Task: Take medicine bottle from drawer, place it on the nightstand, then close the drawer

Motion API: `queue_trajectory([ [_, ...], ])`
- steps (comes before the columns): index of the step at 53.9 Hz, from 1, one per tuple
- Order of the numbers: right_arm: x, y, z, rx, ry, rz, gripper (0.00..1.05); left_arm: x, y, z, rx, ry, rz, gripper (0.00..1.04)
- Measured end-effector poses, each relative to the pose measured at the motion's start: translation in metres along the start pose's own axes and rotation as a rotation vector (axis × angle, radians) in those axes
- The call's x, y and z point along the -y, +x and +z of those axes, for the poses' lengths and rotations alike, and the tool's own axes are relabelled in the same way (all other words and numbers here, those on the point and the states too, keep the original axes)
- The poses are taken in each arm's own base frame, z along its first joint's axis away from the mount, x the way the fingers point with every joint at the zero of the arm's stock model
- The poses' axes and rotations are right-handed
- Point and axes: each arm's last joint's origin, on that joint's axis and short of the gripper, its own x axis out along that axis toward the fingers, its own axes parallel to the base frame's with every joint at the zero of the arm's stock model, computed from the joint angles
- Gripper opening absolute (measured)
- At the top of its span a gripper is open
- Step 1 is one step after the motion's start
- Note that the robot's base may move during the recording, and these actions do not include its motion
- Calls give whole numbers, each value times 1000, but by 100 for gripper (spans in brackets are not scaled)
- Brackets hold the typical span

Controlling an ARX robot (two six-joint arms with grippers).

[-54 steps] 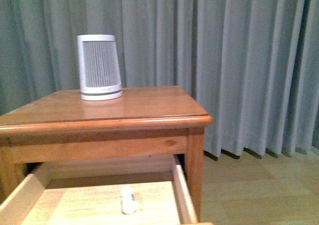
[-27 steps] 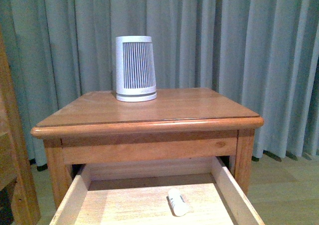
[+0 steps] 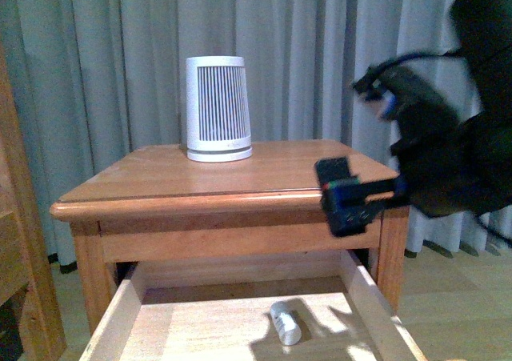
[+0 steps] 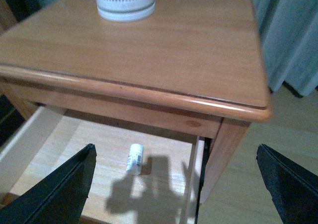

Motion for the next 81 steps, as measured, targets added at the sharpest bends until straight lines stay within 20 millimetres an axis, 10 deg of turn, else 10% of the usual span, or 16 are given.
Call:
queue_trajectory([
  [7,-14,52,-21,-116,-11,-10,98,0,0,0,0,1,0,100],
  [21,-35,110,-51,-221,-31,-2,98,0,0,0,0,0,0,98],
  [58,-54,174,-90,-296,-16,90,98,0,0,0,0,0,0,98],
  [81,-51,177,-97,-300,15,119,33,0,0,0,0,0,0,98],
])
